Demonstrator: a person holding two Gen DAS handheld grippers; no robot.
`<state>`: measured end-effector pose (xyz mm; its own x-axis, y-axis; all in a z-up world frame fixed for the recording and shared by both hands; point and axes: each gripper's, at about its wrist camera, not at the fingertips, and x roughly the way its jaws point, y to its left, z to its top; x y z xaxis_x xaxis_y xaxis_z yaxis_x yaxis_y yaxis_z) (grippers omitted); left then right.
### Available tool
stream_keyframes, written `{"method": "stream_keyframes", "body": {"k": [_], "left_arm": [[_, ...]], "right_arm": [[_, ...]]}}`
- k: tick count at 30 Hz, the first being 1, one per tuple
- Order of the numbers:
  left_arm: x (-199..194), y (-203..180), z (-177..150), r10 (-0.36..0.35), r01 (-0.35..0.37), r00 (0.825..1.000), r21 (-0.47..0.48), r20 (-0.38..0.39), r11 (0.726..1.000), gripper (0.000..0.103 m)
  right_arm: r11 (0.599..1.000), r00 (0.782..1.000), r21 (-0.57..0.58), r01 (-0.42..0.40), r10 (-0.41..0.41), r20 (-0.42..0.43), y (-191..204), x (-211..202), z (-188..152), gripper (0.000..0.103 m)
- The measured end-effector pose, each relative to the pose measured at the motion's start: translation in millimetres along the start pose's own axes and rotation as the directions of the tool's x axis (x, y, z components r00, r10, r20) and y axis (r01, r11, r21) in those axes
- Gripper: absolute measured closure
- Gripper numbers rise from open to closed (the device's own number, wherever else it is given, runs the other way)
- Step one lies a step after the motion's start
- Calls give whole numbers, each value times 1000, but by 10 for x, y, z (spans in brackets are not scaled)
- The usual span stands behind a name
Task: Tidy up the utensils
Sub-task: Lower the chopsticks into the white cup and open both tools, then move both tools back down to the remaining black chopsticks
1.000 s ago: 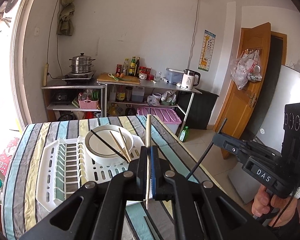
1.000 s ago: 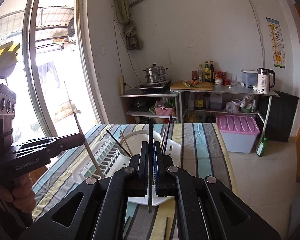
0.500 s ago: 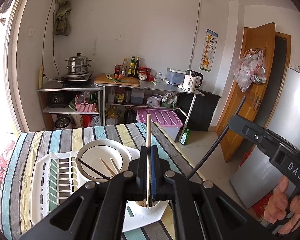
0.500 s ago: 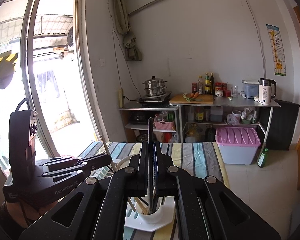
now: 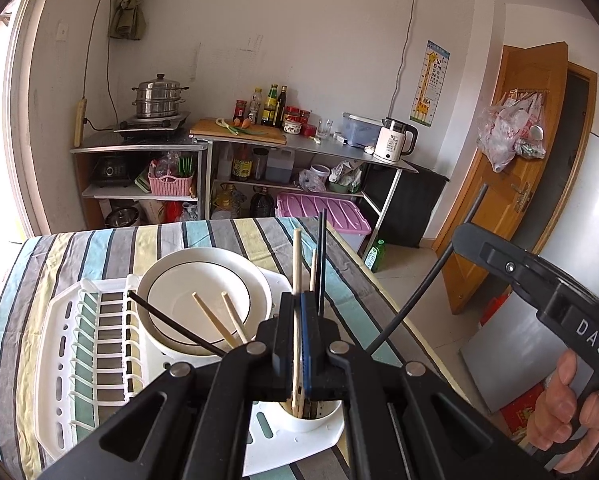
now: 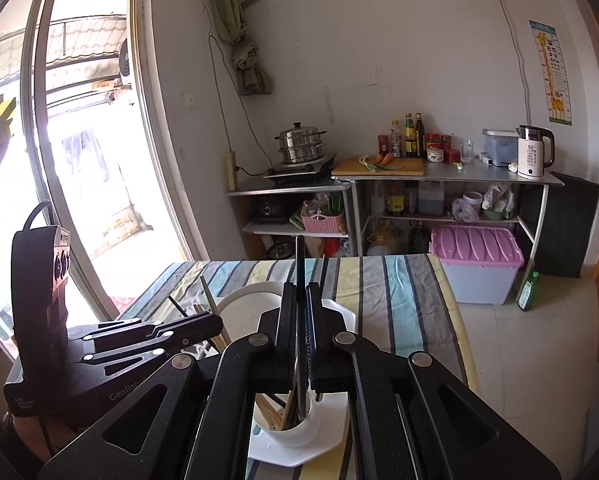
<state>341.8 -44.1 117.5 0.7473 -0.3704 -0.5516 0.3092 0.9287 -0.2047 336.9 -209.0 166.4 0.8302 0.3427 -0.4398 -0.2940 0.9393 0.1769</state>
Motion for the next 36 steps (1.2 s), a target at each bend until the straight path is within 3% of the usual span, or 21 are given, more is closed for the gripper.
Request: {"method": "stream_keyframes", "body": {"k": [9, 21, 24, 30, 36], "left_arm": [[176, 76, -167, 23, -23, 998, -13, -50, 1000, 100], [127, 62, -191, 43, -43, 999, 15, -33, 999, 99], [81, 71, -206, 43, -43, 999, 12, -31, 999, 99], [-53, 99, -322, 66, -66, 997, 0, -27, 998, 97], [-360, 137, -602, 111, -111, 994, -31, 6, 993, 85]], "right_arm": [[999, 998, 30, 19, -17, -56, -150, 219, -114, 99], [999, 997, 42, 13, -10, -77, -199, 209, -93, 97], [999, 997, 40, 7, -4, -76, -214, 162, -134, 89], [999, 997, 40, -4, 7, -74, -209, -2, -241, 87], [999, 998, 41, -17, 19, -55, -173, -345, -496, 87]]}}
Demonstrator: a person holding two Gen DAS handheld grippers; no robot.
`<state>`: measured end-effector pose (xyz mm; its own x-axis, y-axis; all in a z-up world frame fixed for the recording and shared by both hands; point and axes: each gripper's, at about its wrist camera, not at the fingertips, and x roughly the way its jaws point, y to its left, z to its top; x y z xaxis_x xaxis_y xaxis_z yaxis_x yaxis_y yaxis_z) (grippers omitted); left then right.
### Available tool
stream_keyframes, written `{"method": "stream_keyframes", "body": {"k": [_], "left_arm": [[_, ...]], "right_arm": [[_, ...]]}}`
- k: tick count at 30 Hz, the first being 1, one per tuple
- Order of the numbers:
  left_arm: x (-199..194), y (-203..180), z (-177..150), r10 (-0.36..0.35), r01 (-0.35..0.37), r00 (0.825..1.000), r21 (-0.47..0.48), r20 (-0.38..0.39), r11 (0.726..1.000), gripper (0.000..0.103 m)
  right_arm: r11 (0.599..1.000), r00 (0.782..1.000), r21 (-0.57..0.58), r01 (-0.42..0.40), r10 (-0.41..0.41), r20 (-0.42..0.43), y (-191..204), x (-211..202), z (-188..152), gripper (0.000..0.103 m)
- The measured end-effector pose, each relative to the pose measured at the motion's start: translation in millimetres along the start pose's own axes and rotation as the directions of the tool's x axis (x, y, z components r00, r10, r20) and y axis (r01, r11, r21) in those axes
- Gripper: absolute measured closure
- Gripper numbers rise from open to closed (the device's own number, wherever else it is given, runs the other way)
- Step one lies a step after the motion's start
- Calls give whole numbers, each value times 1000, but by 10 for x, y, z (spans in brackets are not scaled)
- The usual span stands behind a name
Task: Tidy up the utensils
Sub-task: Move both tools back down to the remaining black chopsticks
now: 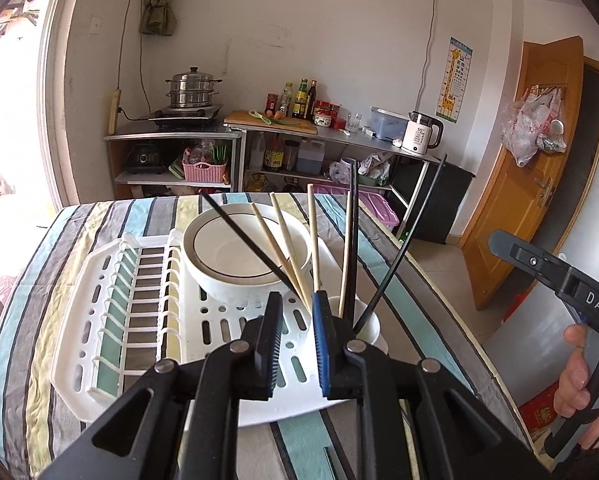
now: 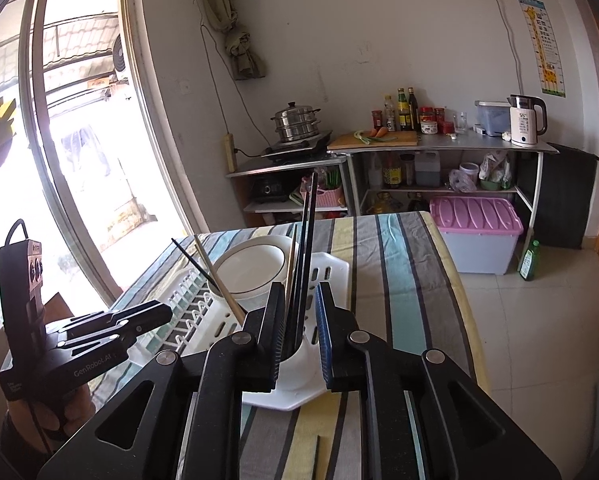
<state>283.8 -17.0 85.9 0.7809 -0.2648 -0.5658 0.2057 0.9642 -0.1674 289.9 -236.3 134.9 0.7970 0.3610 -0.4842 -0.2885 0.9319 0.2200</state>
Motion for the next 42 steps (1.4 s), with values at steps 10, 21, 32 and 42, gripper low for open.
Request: {"method": "stream_keyframes", "body": {"k": [10, 21, 32, 42], "left_arm": [[-540, -26, -755, 36, -36, 999, 6, 10, 999, 82], [-946, -173, -1464, 70, -69, 997, 47, -18, 997, 82], [-1032, -268, -1769, 53, -50, 997, 52, -60, 997, 82], [-609, -311, -1654, 52, -44, 990, 60, -131, 997, 82]], "right_arm": [[998, 1000, -55, 3, -4, -19, 184, -532, -722, 71], [999, 996, -48, -3, -1, -87, 199, -896, -1419, 70], [998, 993, -55, 13, -20, -121, 229, -905, -1657, 71], [994, 980, -101, 46, -64, -190, 202, -518, -1622, 71]]}}
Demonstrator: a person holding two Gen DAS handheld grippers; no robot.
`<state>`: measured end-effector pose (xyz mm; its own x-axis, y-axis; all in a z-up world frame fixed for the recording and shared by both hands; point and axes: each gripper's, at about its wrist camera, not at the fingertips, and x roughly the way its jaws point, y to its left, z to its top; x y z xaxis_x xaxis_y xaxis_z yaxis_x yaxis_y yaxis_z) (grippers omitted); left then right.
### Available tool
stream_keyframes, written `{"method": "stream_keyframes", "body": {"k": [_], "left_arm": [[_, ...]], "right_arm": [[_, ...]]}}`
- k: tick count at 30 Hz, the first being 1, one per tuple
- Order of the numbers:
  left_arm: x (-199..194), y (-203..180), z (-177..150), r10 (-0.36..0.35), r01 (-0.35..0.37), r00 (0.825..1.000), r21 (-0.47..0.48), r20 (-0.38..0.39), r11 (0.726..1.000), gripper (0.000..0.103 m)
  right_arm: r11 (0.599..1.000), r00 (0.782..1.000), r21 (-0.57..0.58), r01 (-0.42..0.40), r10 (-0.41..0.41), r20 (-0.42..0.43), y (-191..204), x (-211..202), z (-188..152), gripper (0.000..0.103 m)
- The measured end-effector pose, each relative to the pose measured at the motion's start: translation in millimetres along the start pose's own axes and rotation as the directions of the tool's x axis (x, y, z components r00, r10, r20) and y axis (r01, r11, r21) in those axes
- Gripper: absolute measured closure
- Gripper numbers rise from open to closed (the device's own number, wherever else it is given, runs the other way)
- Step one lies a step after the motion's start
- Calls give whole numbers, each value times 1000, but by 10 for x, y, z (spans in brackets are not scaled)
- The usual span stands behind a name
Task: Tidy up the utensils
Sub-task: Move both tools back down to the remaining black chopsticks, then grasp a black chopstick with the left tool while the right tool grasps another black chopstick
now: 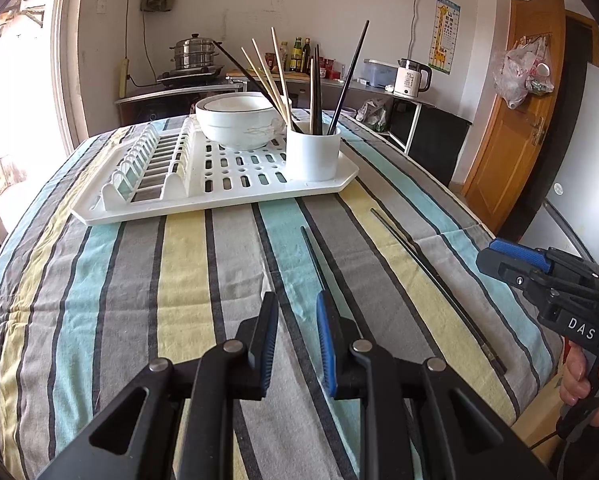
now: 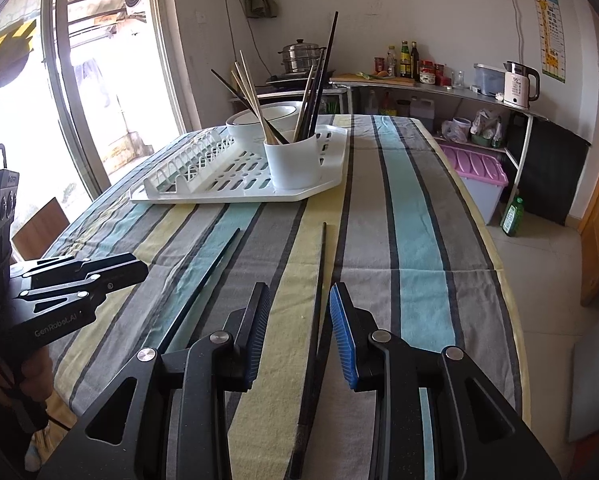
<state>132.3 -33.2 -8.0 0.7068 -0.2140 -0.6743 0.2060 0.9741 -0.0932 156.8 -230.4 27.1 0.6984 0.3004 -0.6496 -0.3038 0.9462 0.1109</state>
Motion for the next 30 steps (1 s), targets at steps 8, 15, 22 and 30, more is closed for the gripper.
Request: {"method": "stream_keyframes", "body": {"k": [8, 15, 22, 30], "left_arm": [[456, -79, 178, -30, 29, 994, -5, -104, 1000, 82], [686, -95, 238, -44, 40, 987, -28, -157, 999, 82], [772, -148, 268, -21, 19, 987, -14, -159, 1000, 82], [813, -220, 294, 24, -20, 988, 28, -152, 999, 83]], "right_arm": [[1000, 995, -24, -1, -2, -97, -64, 448, 181, 77], [999, 985, -47, -4, -5, -174, -91, 753, 264, 88], [998, 976, -58, -1, -11, -215, -122, 904, 298, 91], [997, 973, -80, 16, -34, -230, -119, 986, 335, 96]]}}
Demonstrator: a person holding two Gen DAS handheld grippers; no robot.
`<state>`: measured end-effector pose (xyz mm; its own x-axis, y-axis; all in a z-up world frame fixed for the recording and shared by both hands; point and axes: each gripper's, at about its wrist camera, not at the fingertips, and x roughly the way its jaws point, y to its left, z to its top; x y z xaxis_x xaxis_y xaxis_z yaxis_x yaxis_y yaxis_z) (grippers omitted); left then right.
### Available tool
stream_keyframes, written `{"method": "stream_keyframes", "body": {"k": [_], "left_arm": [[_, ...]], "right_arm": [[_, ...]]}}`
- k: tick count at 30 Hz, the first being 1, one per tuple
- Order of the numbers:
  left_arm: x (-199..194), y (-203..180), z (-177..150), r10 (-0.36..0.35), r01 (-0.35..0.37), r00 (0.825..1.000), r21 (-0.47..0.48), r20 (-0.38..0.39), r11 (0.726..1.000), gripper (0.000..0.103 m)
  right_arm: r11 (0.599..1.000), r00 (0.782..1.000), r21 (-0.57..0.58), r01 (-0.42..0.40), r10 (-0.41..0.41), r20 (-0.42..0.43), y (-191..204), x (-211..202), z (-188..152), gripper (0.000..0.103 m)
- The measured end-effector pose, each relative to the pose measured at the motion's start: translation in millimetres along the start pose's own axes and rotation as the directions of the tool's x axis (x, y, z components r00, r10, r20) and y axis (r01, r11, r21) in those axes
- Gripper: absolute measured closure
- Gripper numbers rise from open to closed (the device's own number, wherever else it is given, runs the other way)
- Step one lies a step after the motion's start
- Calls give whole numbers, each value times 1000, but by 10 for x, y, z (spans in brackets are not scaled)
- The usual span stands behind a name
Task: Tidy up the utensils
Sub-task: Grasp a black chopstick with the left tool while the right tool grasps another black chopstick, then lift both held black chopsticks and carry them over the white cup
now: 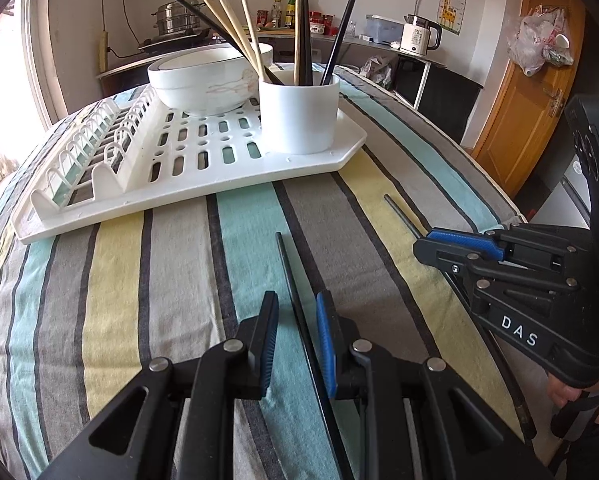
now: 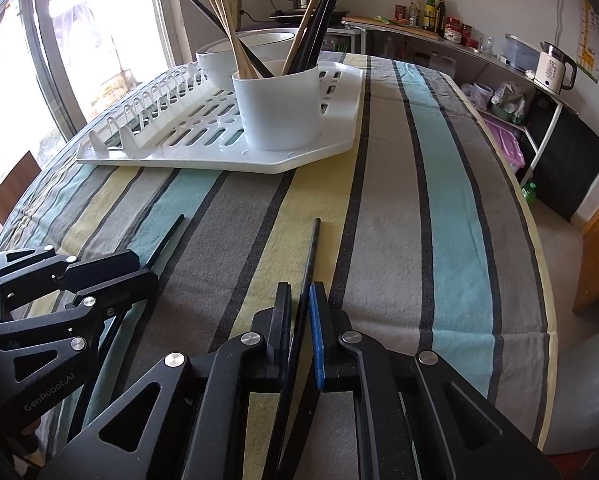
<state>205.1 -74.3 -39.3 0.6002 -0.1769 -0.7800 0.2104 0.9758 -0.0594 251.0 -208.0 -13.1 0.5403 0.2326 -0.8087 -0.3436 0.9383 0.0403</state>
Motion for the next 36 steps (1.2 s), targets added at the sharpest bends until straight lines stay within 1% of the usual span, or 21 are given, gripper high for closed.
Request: {"method": "stream_keyframes", "body": {"k": [3, 5, 10, 15, 19, 26, 33, 36], "left_arm": [[7, -13, 8, 27, -27, 1000, 8, -2, 1000, 90], [14, 0, 25, 27, -27, 1000, 4, -7, 1000, 95], [5, 35, 69, 8, -8, 1000, 7, -16, 1000, 96], [-179, 63, 167, -5, 4, 1000, 14, 30, 1000, 96], [-398, 104, 275, -13, 11, 996, 17, 83, 1000, 96], [-826, 191, 467, -27, 24, 982, 15, 185, 1000, 97], [-1096, 274, 508, -34, 32, 969, 11, 247, 999, 99], [-1098, 290, 495, -45, 43, 968, 12, 248, 999, 99]], "right_arm": [[1000, 1000, 3, 0, 0, -3, 6, 12, 18, 97], [1000, 1000, 11, -7, 7, -1, -3, 7, 24, 97], [1000, 999, 18, -20, 19, 35, -11, -113, 51, 97], [999, 994, 28, -35, 32, 101, -26, -347, 127, 98], [998, 985, 35, -49, 43, 167, -42, -589, 202, 98], [997, 961, 50, -53, 37, 275, -49, -981, 299, 98], [997, 941, 52, -49, 28, 337, -28, -1224, 300, 98], [998, 939, 52, -39, 19, 342, -14, -1241, 293, 98]]}}
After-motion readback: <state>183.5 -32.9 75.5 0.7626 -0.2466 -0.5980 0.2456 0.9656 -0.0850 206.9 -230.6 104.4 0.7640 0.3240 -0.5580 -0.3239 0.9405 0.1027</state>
